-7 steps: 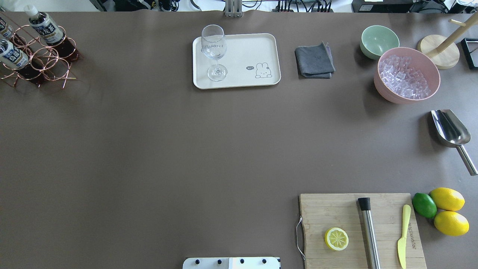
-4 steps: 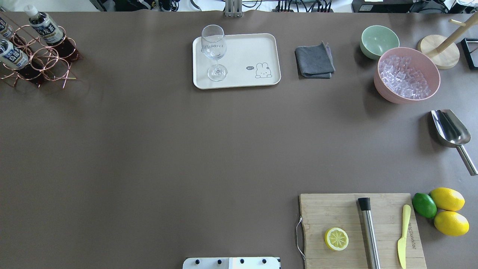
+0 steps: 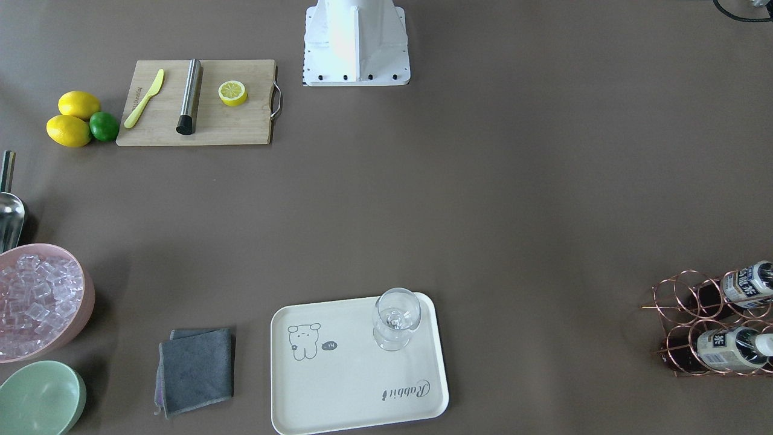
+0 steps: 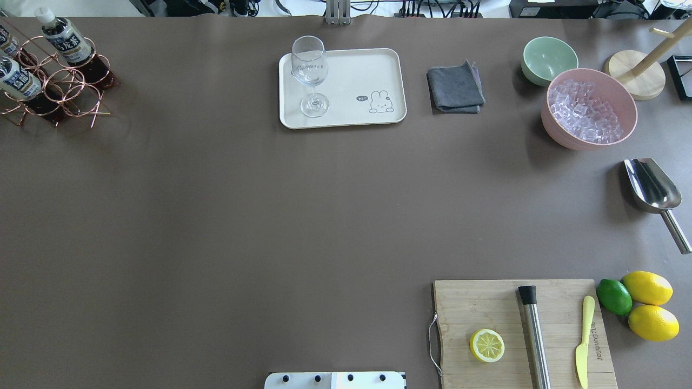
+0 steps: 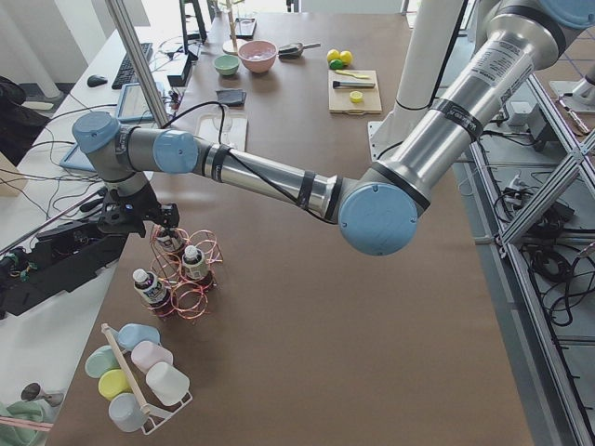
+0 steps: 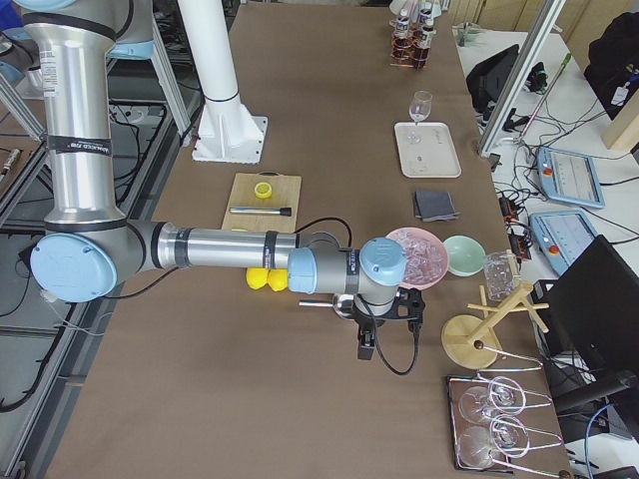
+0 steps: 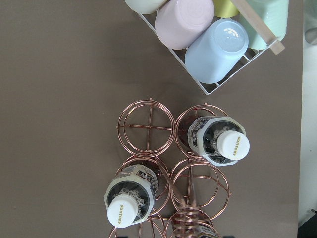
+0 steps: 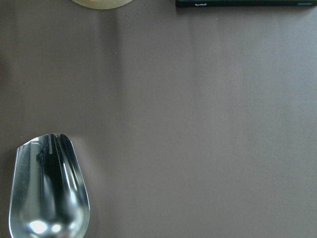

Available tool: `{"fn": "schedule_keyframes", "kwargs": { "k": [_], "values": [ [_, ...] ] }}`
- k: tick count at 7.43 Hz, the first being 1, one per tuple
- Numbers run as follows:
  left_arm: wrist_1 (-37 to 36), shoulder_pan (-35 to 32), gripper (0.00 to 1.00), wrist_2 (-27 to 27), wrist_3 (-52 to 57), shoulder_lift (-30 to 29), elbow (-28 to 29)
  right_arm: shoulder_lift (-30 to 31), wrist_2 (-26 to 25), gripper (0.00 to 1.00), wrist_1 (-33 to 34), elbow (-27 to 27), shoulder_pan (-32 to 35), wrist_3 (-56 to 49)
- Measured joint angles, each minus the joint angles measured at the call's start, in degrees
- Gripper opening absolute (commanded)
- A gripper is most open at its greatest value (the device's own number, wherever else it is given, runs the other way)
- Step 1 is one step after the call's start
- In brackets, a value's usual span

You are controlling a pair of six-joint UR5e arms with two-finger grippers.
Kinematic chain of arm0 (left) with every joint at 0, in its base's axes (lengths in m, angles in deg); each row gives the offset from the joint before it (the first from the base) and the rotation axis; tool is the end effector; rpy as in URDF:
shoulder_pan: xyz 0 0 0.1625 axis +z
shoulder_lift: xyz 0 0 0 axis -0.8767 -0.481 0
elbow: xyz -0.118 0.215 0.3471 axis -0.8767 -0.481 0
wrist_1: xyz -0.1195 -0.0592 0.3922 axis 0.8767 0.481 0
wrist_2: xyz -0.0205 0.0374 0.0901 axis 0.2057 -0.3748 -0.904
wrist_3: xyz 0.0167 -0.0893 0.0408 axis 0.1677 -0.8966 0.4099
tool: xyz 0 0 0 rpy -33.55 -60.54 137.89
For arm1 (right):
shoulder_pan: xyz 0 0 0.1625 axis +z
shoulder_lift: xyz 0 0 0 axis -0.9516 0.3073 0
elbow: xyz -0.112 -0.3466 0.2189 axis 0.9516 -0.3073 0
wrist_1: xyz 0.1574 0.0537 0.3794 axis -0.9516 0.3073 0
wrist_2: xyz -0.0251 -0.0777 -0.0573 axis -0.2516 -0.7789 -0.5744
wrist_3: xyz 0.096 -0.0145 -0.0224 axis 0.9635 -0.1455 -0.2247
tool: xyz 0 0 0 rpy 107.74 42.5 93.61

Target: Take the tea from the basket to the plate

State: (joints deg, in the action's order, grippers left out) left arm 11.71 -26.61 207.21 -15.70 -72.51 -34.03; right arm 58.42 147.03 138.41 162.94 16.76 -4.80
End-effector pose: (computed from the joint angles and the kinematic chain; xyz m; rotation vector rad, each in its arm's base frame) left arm -0.0368 -0.7400 0.4612 -0.6059 0.5970 -1.5311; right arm 0.0578 -0.4990 0.6617 -0.0202 -0.7174 0.0602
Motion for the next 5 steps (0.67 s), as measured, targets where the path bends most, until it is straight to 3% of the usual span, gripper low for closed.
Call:
{"fn": "schedule_keyframes", "kwargs": {
  "k": [5],
  "values": [
    [2.1, 0.0, 0.66, 0.3, -2.8, 0.8, -0.7, 0.0, -0.1, 1.00, 0.0, -0.3, 0.0, -0.1]
  ]
}}
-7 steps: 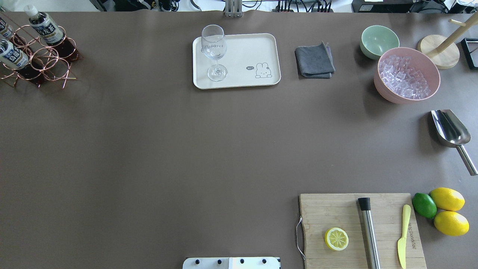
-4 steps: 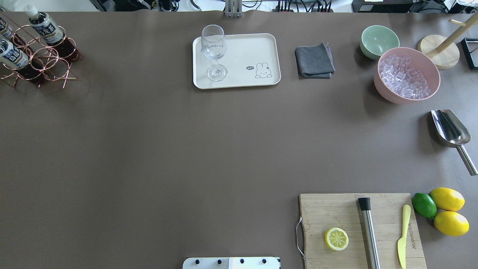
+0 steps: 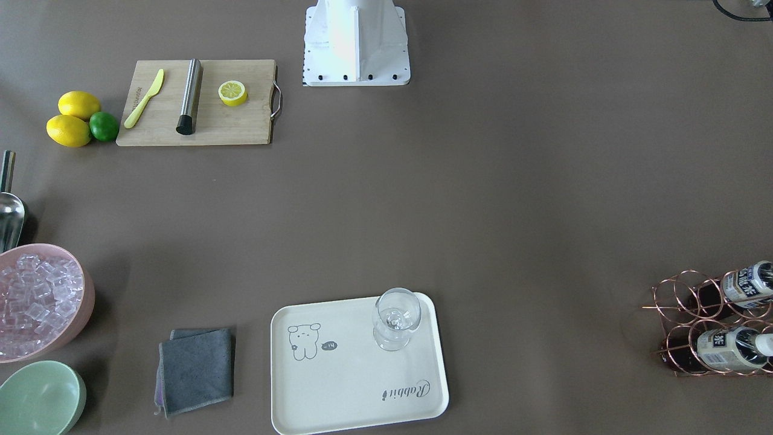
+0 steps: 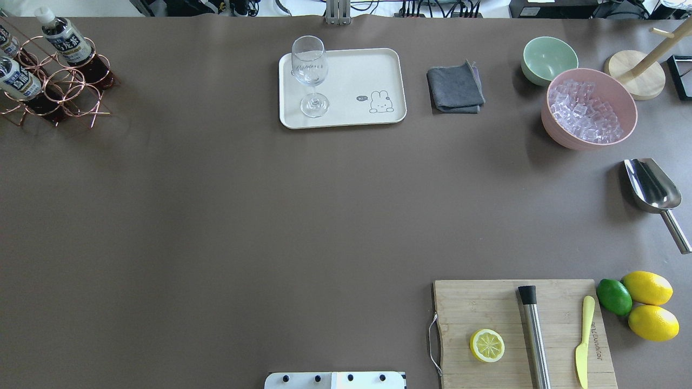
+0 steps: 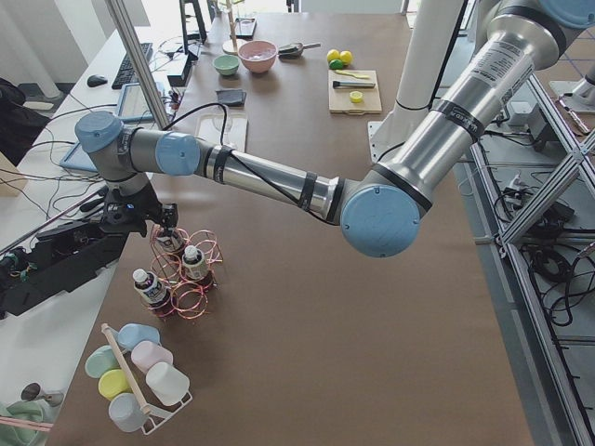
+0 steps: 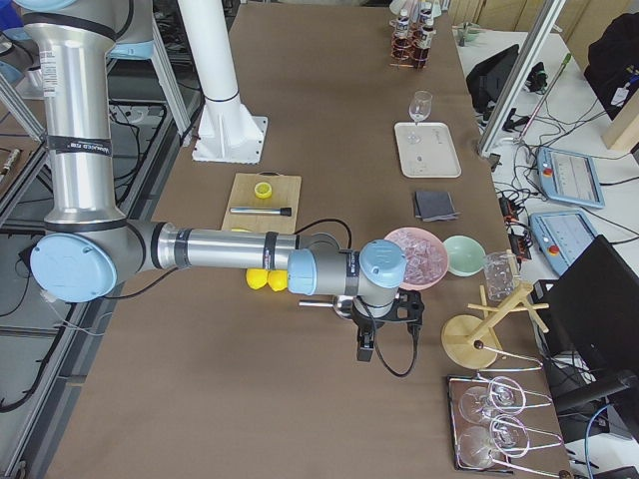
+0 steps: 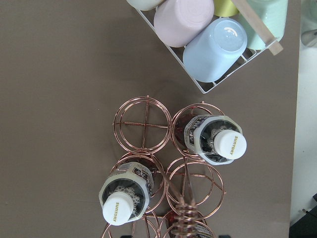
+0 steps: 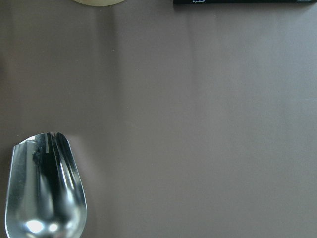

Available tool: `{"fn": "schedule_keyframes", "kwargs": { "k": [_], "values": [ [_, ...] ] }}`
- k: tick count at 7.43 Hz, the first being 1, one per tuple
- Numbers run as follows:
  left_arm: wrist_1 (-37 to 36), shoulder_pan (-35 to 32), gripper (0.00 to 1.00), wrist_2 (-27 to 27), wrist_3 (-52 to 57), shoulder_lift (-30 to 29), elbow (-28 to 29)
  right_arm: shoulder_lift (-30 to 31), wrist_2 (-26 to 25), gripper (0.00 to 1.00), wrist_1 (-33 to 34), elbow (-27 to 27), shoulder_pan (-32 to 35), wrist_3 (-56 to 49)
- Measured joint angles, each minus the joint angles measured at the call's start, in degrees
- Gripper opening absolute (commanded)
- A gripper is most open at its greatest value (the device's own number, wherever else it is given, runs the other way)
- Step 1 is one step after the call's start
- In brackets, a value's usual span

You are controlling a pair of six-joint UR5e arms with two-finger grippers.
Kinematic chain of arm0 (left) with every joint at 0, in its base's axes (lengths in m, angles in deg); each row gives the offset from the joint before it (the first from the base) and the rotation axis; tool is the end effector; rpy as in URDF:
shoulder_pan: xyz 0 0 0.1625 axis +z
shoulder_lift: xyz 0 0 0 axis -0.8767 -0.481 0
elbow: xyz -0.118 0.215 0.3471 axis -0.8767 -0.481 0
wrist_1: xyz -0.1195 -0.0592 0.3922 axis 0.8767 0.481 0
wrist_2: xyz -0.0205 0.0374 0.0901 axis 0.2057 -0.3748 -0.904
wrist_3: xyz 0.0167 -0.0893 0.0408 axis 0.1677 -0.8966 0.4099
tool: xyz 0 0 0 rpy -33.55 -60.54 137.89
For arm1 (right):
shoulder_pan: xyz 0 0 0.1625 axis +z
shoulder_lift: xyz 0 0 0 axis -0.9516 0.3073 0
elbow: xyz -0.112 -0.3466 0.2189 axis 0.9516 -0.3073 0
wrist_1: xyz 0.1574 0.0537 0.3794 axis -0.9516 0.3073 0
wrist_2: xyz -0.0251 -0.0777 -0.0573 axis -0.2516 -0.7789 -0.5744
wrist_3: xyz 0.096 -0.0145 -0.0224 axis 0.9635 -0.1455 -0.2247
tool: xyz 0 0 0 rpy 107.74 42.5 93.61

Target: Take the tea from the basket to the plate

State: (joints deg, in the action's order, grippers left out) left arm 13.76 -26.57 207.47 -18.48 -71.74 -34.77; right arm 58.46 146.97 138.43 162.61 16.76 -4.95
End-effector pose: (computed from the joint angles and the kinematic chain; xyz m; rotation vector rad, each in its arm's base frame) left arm -0.0360 -0.7378 0.4609 -0.6030 0.6164 -1.5607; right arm 0.0579 -0.4982 0.6649 -0.0257 -0.7160 0.0601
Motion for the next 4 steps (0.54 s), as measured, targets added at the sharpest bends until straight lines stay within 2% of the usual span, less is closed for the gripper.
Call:
{"fn": "schedule_keyframes", "kwargs": {
  "k": [1, 2, 4],
  "values": [
    [0.8, 0.1, 0.29, 0.0, -0.7, 0.7, -0.5, 0.0, 0.0, 1.00, 0.0, 0.0, 0.0, -0.1],
    [1.2, 0.2, 0.00, 0.0, -1.6, 1.1, -1.1, 0.0, -0.1, 1.00, 0.0, -0.1, 0.0, -0.1],
    [1.8, 0.7, 0.00, 0.1, -3.9, 1.6, -1.8, 0.0, -0.1, 1.00, 0.0, -0.1, -0.1, 0.0]
  ]
}}
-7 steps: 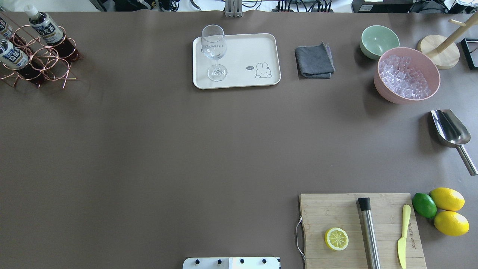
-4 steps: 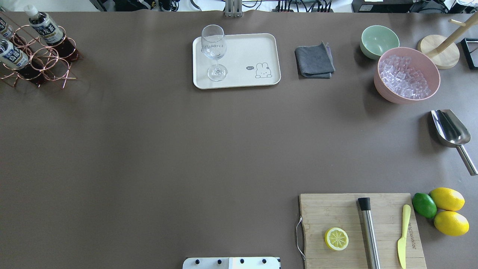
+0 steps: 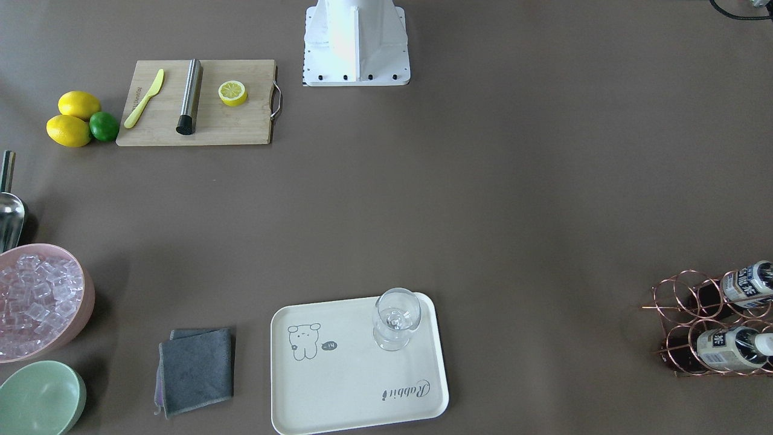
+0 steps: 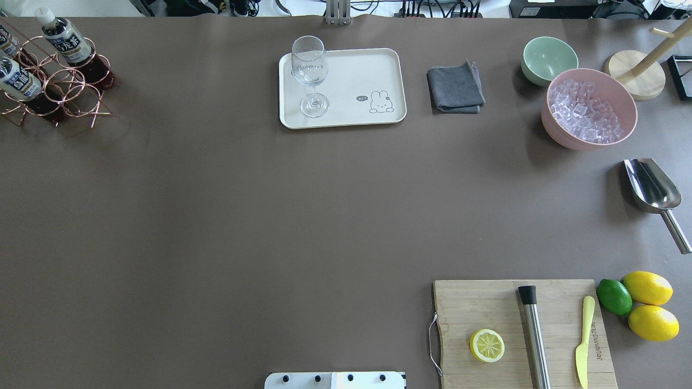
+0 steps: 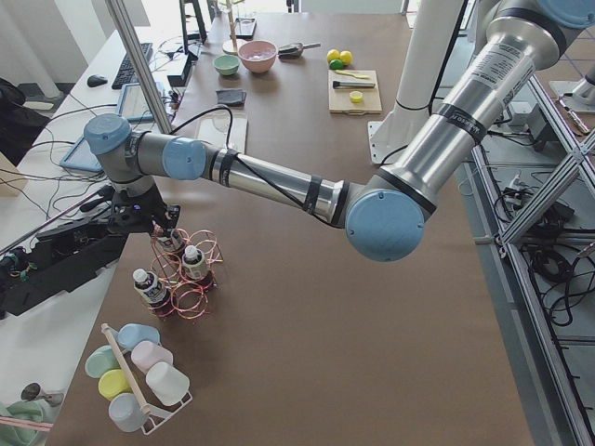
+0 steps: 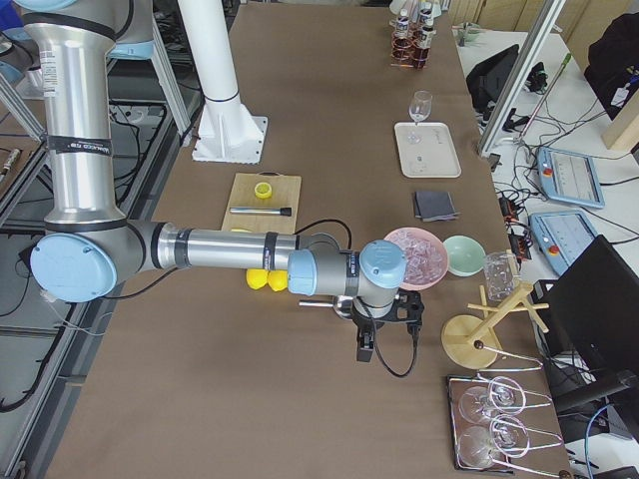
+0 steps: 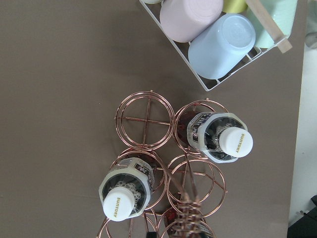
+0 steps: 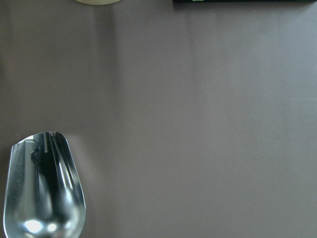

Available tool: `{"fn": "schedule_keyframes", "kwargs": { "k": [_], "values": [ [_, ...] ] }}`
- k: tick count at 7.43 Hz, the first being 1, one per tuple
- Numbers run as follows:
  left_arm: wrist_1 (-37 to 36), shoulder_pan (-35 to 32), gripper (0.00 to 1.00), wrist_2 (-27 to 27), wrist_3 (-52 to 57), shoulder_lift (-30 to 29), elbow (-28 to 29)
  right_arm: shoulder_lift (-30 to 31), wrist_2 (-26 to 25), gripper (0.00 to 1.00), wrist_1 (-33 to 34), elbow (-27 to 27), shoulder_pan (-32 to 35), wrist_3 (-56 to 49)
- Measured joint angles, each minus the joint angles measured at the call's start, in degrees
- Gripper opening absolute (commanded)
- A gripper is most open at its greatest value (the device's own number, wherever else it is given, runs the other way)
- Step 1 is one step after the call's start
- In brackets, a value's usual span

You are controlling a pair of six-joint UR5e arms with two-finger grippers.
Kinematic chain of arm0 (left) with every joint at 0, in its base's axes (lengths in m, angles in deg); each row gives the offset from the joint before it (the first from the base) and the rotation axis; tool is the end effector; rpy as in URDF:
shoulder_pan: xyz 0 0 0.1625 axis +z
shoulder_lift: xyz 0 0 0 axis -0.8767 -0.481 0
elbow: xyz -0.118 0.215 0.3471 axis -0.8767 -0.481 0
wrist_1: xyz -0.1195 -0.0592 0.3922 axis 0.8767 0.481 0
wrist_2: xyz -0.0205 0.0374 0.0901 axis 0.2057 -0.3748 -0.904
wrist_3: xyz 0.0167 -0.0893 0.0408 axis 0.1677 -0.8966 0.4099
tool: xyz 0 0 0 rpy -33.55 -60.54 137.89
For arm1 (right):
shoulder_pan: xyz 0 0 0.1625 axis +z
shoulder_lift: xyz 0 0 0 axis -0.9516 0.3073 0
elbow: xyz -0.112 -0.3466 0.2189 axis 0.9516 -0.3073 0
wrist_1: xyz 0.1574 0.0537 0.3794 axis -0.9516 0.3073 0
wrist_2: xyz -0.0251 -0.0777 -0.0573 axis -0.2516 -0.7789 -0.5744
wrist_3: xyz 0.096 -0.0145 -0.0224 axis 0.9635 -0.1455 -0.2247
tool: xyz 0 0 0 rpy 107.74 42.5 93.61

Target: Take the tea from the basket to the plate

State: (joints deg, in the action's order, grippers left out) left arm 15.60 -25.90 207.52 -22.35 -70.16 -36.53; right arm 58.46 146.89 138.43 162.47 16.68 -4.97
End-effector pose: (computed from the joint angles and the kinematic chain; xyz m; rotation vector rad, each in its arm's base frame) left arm -0.0277 -0.7305 0.4627 -0.6081 0.6256 -1.5984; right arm 0.0573 -0.4981 0.6662 -0.0283 -0.7145 0.0594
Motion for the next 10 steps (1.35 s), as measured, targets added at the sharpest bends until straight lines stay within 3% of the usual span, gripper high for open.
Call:
{"fn": "schedule_keyframes", "kwargs": {
  "k": [3, 5, 6, 8, 10],
  "values": [
    [0.3, 0.2, 0.00, 0.9, -1.5, -0.3, -0.2, 0.0, 0.0, 1.00, 0.0, 0.0, 0.0, 0.0],
    [-8.2, -1.1, 0.00, 2.3, -1.0, -3.0, -3.1, 0.0, -0.1, 1.00, 0.0, 0.0, 0.0, 0.0],
    [-16.1, -1.6, 0.00, 2.3, -0.8, -3.8, -8.5, 0.1, -0.1, 1.00, 0.0, 0.0, 0.0, 0.0],
    [-34.7, -1.8, 0.00, 2.2, -1.8, -4.7, -24.9, 0.1, -0.1, 1.00, 0.0, 0.0, 0.0, -0.1],
    [-43.3, -0.4, 0.00, 4.3, -11.2, -5.3, -38.7, 0.1, -0.1, 1.00, 0.0, 0.0, 0.0, -0.1]
  ]
}}
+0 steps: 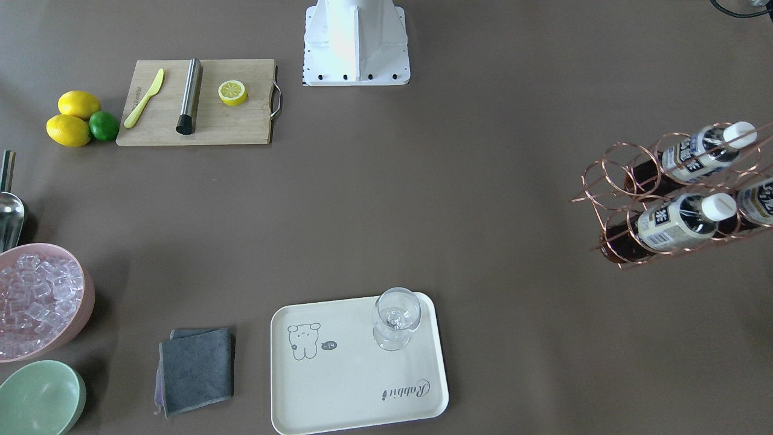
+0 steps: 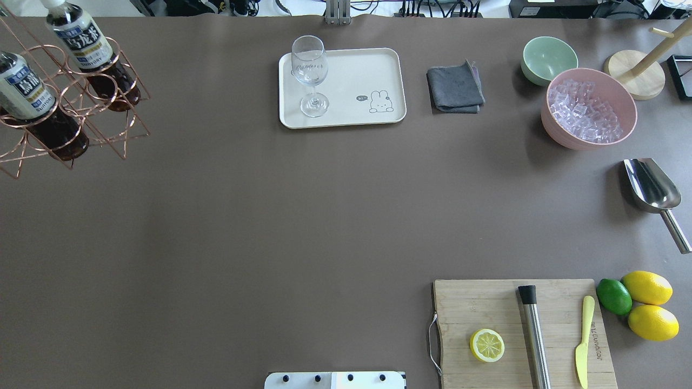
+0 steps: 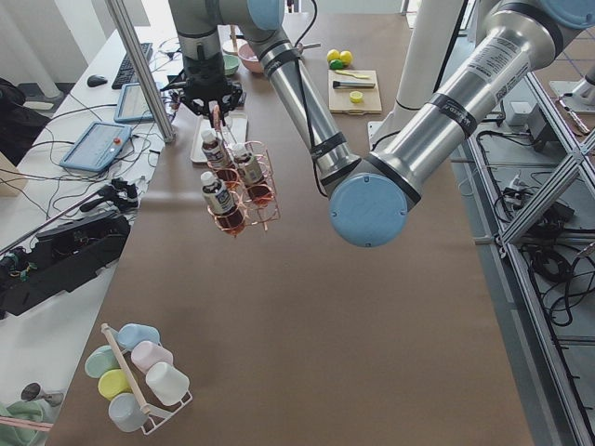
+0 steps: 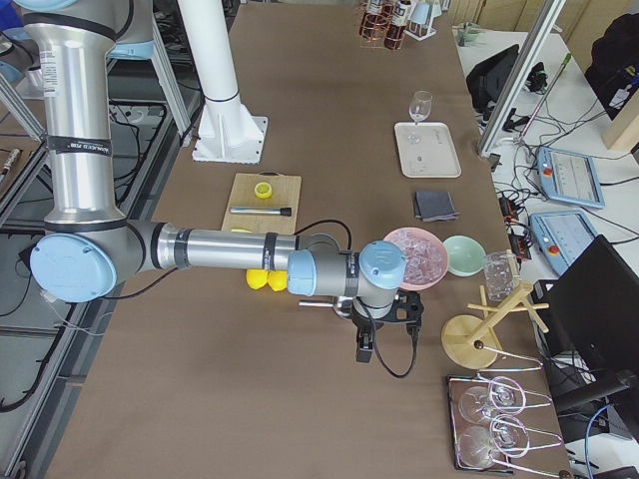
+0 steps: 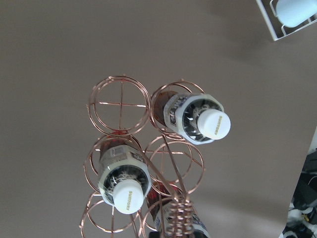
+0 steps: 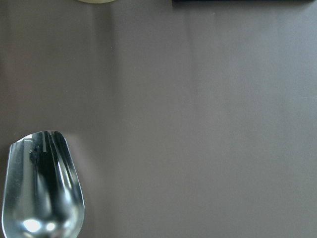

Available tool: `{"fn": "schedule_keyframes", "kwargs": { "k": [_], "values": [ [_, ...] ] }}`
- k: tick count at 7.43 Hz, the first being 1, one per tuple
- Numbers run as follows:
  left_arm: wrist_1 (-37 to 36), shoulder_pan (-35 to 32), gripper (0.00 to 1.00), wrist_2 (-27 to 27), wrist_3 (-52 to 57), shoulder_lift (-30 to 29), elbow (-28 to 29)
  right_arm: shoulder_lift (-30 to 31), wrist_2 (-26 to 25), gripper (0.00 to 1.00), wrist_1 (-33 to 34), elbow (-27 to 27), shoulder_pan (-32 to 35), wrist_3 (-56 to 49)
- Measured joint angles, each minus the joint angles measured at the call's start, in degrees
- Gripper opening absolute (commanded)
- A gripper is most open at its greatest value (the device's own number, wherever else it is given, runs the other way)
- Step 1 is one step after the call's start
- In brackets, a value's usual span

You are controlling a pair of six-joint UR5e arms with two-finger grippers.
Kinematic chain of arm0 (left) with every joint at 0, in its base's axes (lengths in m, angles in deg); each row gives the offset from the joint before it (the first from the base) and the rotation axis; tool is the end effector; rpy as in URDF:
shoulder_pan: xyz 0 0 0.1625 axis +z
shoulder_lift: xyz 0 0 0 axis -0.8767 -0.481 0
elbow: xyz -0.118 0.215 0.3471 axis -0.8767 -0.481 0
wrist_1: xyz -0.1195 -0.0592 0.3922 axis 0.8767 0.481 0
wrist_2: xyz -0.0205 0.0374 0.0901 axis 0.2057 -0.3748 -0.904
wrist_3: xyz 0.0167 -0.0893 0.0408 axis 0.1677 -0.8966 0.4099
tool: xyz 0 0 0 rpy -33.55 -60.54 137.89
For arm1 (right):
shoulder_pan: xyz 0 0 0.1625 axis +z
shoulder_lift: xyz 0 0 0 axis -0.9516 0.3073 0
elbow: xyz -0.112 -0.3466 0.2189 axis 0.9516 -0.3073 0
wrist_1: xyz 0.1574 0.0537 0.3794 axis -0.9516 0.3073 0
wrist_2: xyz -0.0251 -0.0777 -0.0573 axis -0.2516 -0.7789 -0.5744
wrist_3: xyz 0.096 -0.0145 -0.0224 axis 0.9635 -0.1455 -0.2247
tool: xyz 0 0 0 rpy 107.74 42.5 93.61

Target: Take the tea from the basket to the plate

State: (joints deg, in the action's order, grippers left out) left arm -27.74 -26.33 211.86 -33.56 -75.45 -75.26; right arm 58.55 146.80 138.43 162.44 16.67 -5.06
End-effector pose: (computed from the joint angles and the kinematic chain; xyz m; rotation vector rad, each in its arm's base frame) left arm -0.0343 -0.5807 0.2001 -0.7506 0.6371 -1.7550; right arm 0.0574 -0.4973 0.6674 -0.0297 -0.7129 0.0585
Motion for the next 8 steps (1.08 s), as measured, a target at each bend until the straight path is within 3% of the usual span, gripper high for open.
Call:
{"fn": "schedule_keyframes", "kwargs": {
  "k": [2, 4, 6, 8],
  "values": [
    [-0.3, 7.3, 0.00, 3.0, -13.4, -1.9, -8.1, 0.0, 0.0, 1.00, 0.0, 0.0, 0.0, 0.0],
    [5.6, 16.7, 0.00, 3.0, -25.1, -4.9, -11.1, 0.0, 0.0, 1.00, 0.0, 0.0, 0.0, 0.1],
    [11.9, 28.0, 0.00, -1.6, -33.7, -8.4, -8.5, 0.1, 0.0, 1.00, 0.0, 0.1, 0.0, 0.1],
    [17.7, 34.6, 0.00, -5.2, -38.9, -11.8, -2.9, 0.1, 0.0, 1.00, 0.0, 0.1, 0.0, 0.1]
  ]
}}
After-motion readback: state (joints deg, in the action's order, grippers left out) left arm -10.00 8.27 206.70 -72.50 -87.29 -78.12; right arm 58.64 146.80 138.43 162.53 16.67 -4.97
